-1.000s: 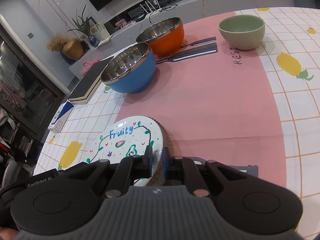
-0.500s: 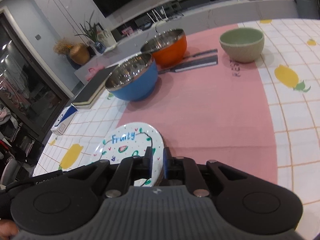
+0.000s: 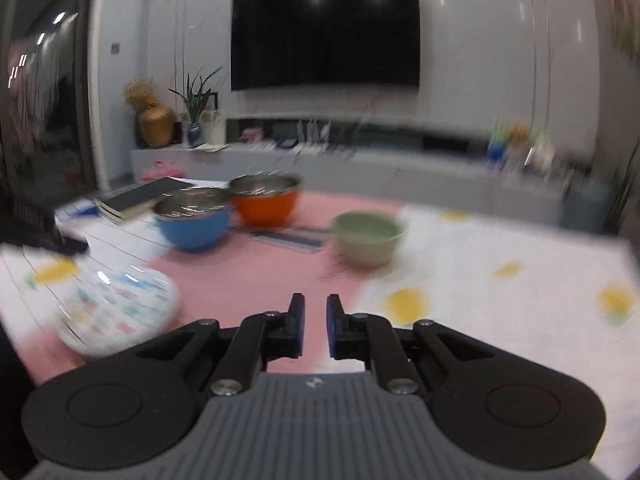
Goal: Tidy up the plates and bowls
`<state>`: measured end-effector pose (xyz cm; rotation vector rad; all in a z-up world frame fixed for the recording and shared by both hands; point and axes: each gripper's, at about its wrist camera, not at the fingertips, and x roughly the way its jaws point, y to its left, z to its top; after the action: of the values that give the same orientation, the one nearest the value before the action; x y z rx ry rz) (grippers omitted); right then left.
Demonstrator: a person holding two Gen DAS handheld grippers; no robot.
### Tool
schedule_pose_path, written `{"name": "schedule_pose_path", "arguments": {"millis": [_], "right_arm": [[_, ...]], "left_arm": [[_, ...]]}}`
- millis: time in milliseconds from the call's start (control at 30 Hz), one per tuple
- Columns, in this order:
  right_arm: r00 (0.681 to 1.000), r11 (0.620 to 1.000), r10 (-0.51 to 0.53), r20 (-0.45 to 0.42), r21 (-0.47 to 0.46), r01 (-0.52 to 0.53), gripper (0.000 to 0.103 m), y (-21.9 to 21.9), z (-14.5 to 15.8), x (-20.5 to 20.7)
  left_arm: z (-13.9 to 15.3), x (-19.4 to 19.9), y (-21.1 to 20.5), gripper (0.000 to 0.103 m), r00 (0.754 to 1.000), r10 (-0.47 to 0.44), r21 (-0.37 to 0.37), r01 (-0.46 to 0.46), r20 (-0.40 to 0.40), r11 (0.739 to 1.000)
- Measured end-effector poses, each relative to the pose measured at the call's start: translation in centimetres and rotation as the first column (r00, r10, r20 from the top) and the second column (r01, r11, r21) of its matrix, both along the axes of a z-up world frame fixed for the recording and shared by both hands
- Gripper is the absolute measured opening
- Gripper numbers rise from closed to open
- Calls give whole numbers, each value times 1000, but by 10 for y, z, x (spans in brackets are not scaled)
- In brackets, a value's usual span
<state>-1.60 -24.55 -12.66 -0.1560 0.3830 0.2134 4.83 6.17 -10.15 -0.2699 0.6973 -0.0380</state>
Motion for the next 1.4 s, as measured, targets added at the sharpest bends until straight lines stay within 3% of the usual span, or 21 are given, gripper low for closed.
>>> {"name": "schedule_pose_path", "arguments": {"millis": [100,233,433,700,867,1200,1300,1400], "right_arm": [[995,985,8,101,-172,9,10,-27,-9,-25],[980,924,67,190,-383,11,10,-61,-31,-51],[974,885,93,205,-465,14,11,-115,-59,-56],[968,906,100,231,-423,7,11,-135,-75,-55],[970,909,78,230,-417,26,11,-134,-76,-58],[969,933,55,243,-359,37,12,-117,-56,-65],[971,945,45,237,-325,35,21,-108,-48,-61],[972,947,40,231,-320,37,21,-98,-43,-59]], "left_arm": [[0,5,-23,17,999,-45,15,45,-11,999],[-3,10,-59,17,994,-106,60,108,-31,992],[-8,15,-114,17,982,-178,138,186,-67,973],[-11,20,-159,17,970,-222,203,238,-100,950],[-13,24,-167,17,968,-227,196,245,-112,950],[-7,24,-149,18,974,-210,179,223,-91,958],[-3,26,-139,22,975,-208,176,219,-77,960],[0,28,-127,23,978,-202,166,210,-60,964]]}}
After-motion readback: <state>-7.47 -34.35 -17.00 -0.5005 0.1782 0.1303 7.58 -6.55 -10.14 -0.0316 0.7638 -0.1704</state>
